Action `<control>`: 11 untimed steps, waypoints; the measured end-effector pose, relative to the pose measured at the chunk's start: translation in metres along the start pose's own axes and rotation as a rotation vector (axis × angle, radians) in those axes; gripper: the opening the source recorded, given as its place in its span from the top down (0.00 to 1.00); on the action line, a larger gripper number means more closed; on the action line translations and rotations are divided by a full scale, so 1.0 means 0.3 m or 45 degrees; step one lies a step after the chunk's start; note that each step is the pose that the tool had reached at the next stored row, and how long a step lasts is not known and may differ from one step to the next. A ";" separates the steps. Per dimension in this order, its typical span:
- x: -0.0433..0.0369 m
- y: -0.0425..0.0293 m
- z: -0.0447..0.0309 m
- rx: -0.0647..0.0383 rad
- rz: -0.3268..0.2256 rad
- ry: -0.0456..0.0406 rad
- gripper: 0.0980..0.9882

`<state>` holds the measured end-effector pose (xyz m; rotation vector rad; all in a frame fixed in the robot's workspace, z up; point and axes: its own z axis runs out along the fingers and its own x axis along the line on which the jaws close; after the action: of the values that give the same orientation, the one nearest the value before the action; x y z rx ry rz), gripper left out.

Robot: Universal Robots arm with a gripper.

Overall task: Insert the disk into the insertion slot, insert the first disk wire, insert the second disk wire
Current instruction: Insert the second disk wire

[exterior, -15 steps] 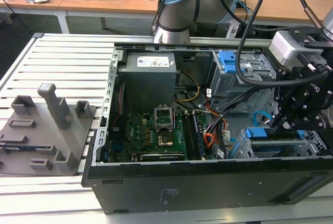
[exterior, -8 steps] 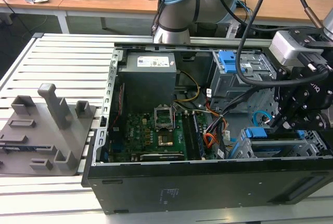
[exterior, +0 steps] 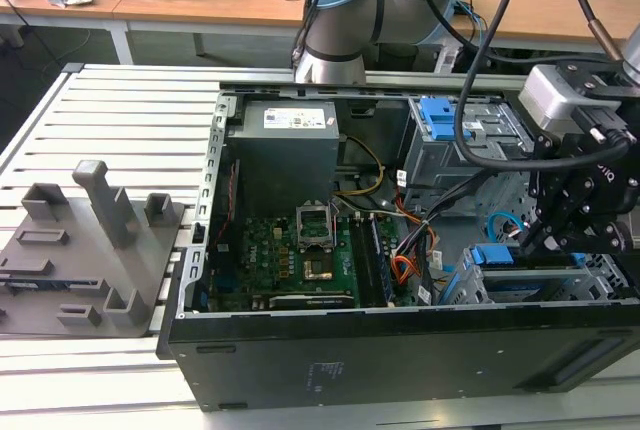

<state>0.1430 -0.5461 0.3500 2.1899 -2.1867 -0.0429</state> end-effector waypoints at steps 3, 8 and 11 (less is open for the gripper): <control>-0.001 -0.004 0.002 0.000 0.003 0.000 0.93; -0.011 -0.008 0.006 0.000 0.010 -0.005 0.93; -0.017 -0.010 0.010 0.000 0.015 -0.011 0.93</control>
<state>0.1459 -0.5411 0.3468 2.1806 -2.2042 -0.0526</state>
